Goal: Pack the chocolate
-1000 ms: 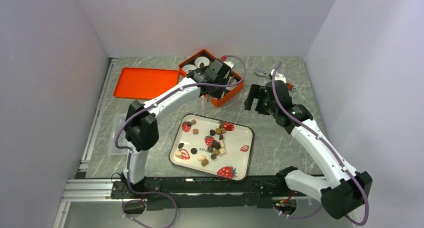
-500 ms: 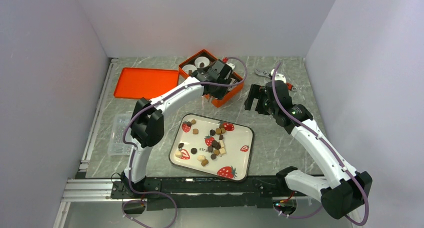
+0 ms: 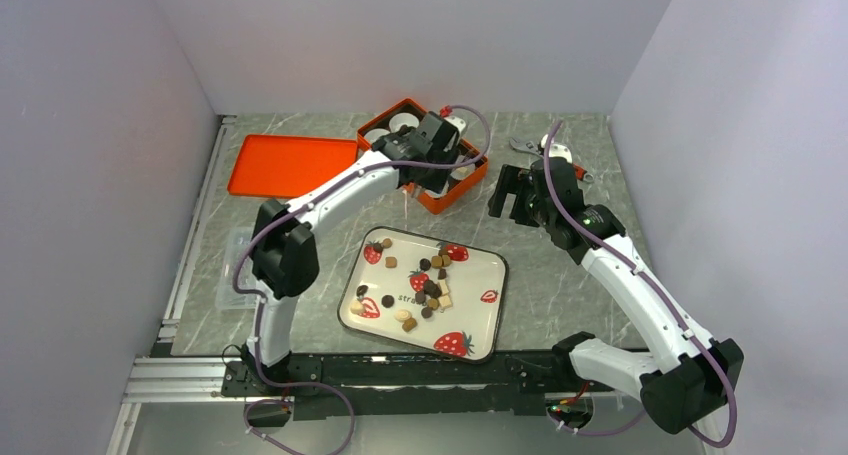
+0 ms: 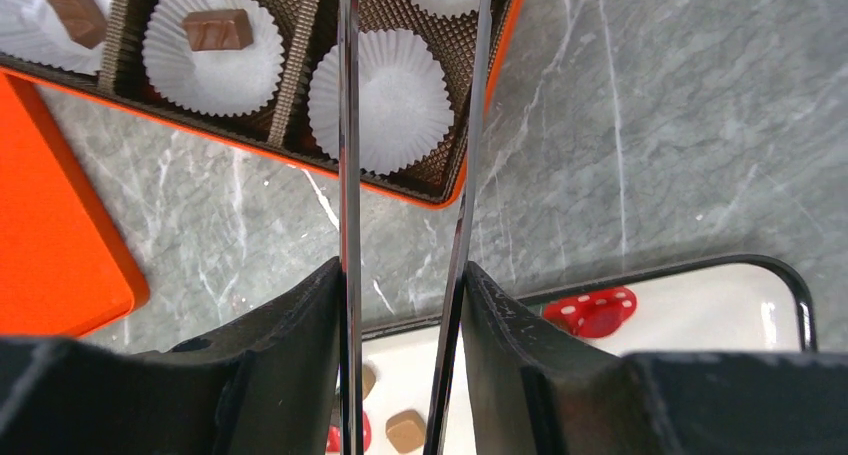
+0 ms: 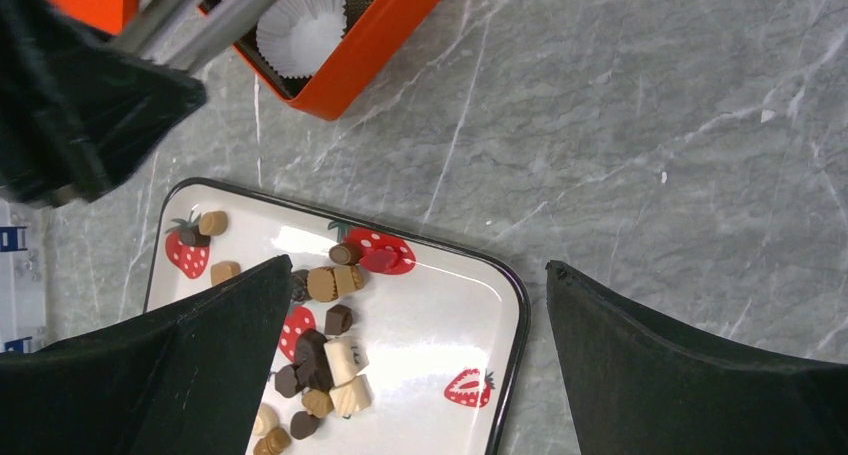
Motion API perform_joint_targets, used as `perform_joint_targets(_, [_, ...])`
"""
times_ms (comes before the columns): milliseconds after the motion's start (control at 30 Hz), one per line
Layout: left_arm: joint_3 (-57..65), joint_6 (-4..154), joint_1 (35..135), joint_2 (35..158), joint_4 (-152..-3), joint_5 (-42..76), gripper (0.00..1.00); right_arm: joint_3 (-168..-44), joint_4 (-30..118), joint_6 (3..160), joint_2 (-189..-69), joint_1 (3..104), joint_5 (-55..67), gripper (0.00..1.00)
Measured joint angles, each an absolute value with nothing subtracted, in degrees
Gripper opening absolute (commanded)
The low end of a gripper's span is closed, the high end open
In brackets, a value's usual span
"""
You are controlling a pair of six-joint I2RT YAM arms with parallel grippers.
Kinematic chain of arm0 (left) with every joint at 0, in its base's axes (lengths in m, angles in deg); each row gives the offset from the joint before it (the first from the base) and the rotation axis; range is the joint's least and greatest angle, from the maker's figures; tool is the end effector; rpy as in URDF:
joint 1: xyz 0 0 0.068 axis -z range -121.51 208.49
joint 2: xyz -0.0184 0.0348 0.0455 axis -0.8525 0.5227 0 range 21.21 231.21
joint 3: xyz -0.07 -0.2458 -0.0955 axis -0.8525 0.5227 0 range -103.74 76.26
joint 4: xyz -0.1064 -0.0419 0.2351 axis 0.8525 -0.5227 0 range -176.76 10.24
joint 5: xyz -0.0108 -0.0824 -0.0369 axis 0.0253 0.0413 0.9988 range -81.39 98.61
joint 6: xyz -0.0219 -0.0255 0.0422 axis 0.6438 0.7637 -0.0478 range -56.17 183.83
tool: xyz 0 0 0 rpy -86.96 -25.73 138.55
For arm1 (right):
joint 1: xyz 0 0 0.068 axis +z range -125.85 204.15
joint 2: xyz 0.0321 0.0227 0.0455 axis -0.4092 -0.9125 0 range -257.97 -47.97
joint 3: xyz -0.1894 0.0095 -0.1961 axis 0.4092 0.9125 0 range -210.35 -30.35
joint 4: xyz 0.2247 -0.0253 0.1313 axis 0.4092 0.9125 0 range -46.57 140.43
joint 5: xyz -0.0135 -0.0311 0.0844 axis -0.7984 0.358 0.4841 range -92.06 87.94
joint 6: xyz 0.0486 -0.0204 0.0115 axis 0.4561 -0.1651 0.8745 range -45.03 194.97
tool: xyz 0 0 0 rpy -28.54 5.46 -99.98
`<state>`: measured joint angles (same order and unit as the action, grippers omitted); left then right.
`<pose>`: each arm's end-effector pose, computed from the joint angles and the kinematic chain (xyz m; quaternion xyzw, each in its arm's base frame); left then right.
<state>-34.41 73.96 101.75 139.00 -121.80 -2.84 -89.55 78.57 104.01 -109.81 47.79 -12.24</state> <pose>0.3434 -0.3134 0.2938 0.2325 0.9037 -0.0725 0.3521 0.2124 0.0861 0.3279 0.0812 0.8916 0.1231 0.4282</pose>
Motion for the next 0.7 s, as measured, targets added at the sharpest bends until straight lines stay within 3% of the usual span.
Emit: perform_joint_targets(700, [-10.9,76.6,108.3,111.9,-125.3,-3.4,0.48,-89.6,78.5,104.1,-111.3,47.8,-12.0,1.00])
